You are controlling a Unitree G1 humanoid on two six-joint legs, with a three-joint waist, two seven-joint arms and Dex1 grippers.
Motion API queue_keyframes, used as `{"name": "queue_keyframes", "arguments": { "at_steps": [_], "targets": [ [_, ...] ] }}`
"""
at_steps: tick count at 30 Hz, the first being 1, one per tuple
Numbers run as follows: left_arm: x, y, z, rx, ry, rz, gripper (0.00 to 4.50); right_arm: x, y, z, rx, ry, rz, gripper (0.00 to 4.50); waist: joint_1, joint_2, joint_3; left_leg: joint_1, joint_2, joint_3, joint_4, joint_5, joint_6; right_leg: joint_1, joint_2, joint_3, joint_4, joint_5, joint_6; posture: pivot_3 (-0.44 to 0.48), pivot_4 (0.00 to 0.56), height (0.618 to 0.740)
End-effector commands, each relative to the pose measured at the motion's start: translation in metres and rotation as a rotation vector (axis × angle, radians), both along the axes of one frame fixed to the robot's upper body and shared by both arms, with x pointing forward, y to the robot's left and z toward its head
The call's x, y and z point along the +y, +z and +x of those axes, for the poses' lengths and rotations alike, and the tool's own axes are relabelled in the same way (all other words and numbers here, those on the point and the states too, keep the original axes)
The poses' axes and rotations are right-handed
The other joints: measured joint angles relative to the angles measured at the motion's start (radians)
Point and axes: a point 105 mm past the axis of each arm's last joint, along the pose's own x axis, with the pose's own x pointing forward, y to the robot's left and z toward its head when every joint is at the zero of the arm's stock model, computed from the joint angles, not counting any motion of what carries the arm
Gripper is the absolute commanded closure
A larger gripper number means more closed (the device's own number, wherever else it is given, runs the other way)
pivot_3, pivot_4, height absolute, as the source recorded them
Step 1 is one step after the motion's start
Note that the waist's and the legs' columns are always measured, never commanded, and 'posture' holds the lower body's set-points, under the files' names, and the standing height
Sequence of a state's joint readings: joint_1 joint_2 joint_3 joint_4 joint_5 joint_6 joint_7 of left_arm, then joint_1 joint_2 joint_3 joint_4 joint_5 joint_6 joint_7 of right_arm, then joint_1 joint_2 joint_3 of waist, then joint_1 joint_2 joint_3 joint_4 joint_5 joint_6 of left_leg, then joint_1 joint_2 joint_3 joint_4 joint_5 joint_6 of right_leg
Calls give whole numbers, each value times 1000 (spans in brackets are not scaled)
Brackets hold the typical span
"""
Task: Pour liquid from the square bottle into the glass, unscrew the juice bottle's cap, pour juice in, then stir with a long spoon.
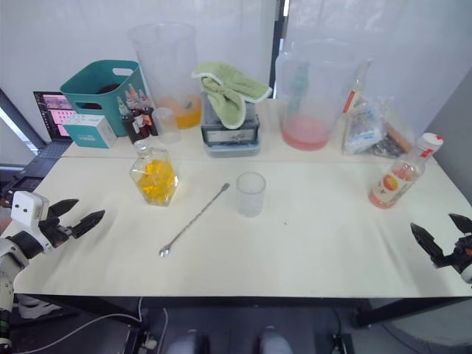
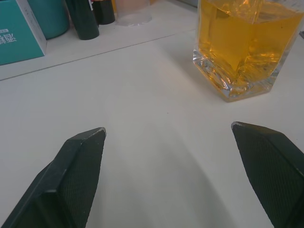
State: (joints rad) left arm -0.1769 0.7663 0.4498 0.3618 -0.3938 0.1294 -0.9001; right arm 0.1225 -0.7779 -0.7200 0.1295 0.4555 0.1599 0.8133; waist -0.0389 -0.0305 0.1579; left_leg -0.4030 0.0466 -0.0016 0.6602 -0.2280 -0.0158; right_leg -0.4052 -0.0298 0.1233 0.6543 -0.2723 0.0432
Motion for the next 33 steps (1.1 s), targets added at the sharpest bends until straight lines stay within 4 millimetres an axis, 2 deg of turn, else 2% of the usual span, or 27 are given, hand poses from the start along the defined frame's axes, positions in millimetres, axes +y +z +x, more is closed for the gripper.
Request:
{"name": "queue_keyframes", "arguments": {
  "at_steps": [1,5,10,14,21,27,33],
  "targets": [
    [1,12,0,-34,-12,48,0,0,11,0,-55,-2,-7,25,0,0,0,0,0,0,0,0,0,0,0,0,0,0,0,0,150,740],
    [-4,7,-5,-33,-8,13,0,11,12,4,-63,42,15,25,-2,0,0,0,0,0,0,0,0,0,0,0,0,0,0,0,150,740],
    [-16,4,-14,-52,15,-46,0,44,23,16,-83,185,58,25,-4,0,0,0,1,0,0,0,0,0,0,0,0,0,0,0,150,740],
    [-44,-3,-26,-63,28,-172,0,95,36,26,-69,426,110,25,-4,0,0,0,1,0,0,0,0,0,0,0,0,0,0,0,150,740],
    [-91,-6,-29,-76,104,-240,0,149,45,23,22,773,130,25,17,0,0,-1,-1,-2,1,0,0,1,-1,0,0,0,0,0,150,740],
    [-109,-2,-26,-91,178,-277,0,173,47,19,61,944,80,25,23,0,0,-2,-1,-2,1,0,0,2,0,0,-5,0,0,0,150,740],
    [-126,10,-9,-100,233,-255,0,188,42,18,100,1054,30,25,29,0,0,-2,-1,-3,1,0,0,3,0,0,-5,0,1,0,150,740]
  ]
}}
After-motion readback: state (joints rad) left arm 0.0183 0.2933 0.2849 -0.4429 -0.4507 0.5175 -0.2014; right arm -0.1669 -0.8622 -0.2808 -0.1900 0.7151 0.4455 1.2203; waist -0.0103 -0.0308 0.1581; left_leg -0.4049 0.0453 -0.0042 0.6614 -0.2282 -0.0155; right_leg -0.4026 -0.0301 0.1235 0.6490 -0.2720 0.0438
